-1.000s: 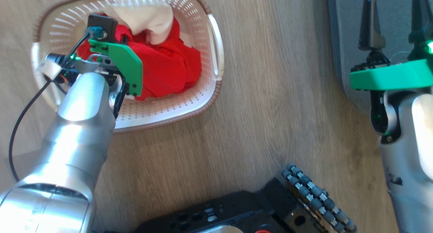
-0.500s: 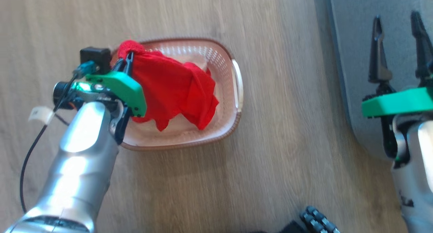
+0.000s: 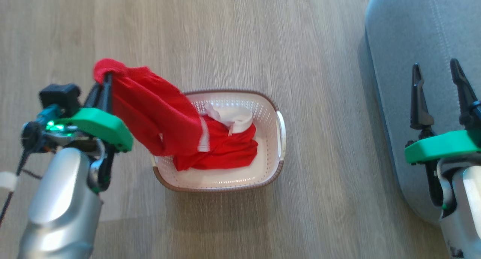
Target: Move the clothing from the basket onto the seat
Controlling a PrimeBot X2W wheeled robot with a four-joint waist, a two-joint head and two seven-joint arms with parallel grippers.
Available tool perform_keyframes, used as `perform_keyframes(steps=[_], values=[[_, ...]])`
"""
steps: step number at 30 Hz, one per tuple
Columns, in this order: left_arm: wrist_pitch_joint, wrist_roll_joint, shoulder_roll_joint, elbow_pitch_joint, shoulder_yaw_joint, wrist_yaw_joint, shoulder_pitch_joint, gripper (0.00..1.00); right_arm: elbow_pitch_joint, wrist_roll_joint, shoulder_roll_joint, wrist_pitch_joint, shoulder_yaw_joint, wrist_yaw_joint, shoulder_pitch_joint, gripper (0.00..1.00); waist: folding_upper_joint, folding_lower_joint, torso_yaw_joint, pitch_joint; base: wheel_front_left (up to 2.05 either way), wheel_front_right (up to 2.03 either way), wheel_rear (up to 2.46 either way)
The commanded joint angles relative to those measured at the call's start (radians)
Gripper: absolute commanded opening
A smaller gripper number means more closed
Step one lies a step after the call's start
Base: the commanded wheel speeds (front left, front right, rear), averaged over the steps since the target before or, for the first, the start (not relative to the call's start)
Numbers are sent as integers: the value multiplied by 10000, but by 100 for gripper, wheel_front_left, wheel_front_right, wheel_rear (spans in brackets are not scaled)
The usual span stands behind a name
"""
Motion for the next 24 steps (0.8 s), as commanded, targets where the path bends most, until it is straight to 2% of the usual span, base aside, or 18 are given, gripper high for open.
perform_keyframes(steps=[1, 4, 12, 20, 24], values=[[251, -46, 595, -1135, 500, 280, 184, 0, -231, 28, -215, -47, 109, 69, 177, 100, -1, 1, 138, -431, 0, 0, 0], [700, -116, 872, -2288, 715, 585, 740, 0, -202, 51, -228, -47, 123, 69, 330, 100, -1, 1, 143, -660, 0, 0, 0], [1463, -270, 1407, -3804, 1109, 986, 1669, 0, -49, 75, -280, -47, 189, 69, 633, 100, -1, 1, 111, -1216, 0, 0, 0], [1795, -330, 1831, -4246, 1270, 1049, 2218, 0, 135, 79, -456, -47, 285, 69, 938, 100, -1, 1, 90, -1773, 0, 0, 0], [1852, -365, 1915, -4306, 1145, 889, 2299, 0, 165, 91, -523, -47, 313, 69, 998, 100, -1, 1, 121, -1861, 0, 0, 0]])
